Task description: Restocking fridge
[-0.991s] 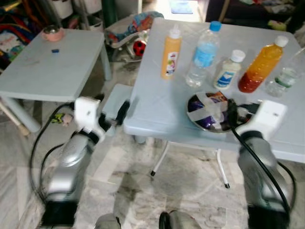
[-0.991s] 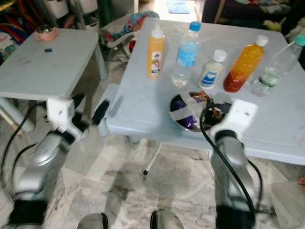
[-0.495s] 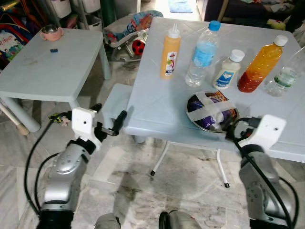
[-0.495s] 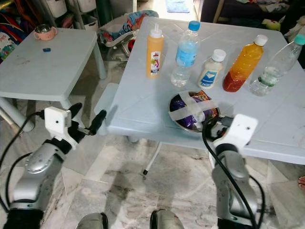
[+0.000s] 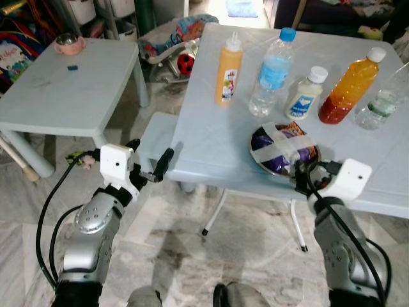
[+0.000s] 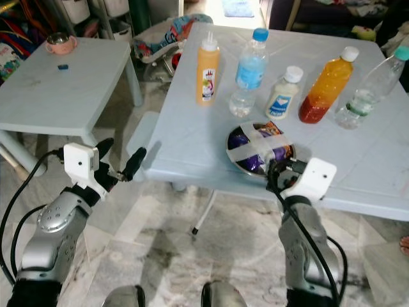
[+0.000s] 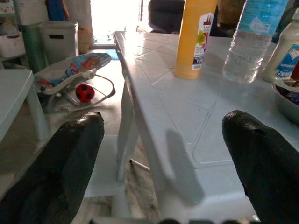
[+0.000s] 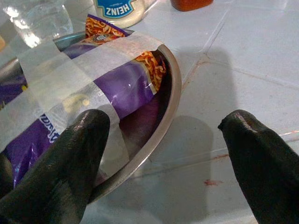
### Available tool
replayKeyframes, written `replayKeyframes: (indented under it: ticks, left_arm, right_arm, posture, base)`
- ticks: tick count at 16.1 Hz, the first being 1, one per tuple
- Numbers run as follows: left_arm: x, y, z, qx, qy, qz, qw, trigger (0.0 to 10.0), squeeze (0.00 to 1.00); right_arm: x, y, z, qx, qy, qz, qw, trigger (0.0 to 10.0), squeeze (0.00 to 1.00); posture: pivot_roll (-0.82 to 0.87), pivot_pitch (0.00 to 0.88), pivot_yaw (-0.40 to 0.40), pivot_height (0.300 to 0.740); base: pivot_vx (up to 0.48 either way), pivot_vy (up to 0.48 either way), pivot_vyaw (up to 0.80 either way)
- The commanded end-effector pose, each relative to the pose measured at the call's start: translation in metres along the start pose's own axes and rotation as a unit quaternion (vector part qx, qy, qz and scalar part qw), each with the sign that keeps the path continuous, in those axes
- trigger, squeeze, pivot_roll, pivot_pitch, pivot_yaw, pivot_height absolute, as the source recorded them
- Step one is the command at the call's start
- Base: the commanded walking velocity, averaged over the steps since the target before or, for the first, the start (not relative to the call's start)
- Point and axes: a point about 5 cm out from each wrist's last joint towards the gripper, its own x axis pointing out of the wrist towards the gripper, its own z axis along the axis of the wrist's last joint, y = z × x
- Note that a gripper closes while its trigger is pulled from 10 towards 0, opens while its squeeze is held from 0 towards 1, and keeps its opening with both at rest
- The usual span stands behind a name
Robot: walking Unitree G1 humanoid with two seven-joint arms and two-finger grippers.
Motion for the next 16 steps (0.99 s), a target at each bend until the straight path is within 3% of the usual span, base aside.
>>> replayKeyframes:
  ticks: [1,4,9,11,13,15,16]
  left_arm:
    - [0.002,0.0,0.005,0.004,-0.009,0.001,1.0,10.0,0.0]
    - [0.004,-0.004,0.004,0.002,-0.012,0.0,1.0,10.0,0.0]
    - [0.006,-0.006,0.006,0.007,-0.014,-0.005,1.0,10.0,0.0]
    - [0.007,-0.006,0.006,0.011,-0.015,-0.006,1.0,10.0,0.0]
    - [0.008,-0.006,0.007,0.014,-0.015,-0.009,1.0,10.0,0.0]
    - [0.008,-0.007,0.007,0.016,-0.015,-0.011,1.0,10.0,0.0]
    - [0.008,-0.007,0.007,0.017,-0.014,-0.012,1.0,10.0,0.0]
  right_arm:
    - [0.002,-0.005,-0.005,0.009,0.019,-0.015,1.0,0.0,0.0]
    - [0.009,-0.003,-0.006,0.032,0.036,-0.002,0.999,0.0,0.0]
    - [0.015,-0.001,-0.007,0.069,0.078,0.013,0.995,0.9,0.0]
    - [0.019,0.003,-0.004,0.074,0.093,0.029,0.992,0.1,0.0]
    - [0.023,0.003,0.002,0.078,0.094,0.033,0.992,0.5,0.0]
    - [0.027,0.001,0.003,0.122,0.11,0.031,0.986,0.4,0.0]
    - [0.028,0.001,0.003,0.125,0.113,0.033,0.985,1.1,0.0]
  posture:
    - [-0.07,0.089,-0.029,0.74]
    - [-0.07,0.088,-0.028,0.74]
    - [-0.07,0.09,-0.026,0.74]
    - [-0.08,0.09,-0.023,0.74]
    - [-0.07,0.09,-0.023,0.74]
    - [-0.07,0.09,-0.022,0.74]
    - [-0.07,0.09,-0.022,0.74]
  base:
    - [0.0,0.0,0.0]
    - [0.0,0.0,0.0]
    - [0.0,0.0,0.0]
    - [0.0,0.0,0.0]
    - [0.0,0.0,0.0]
    - [0.0,0.0,0.0]
    - [0.0,0.0,0.0]
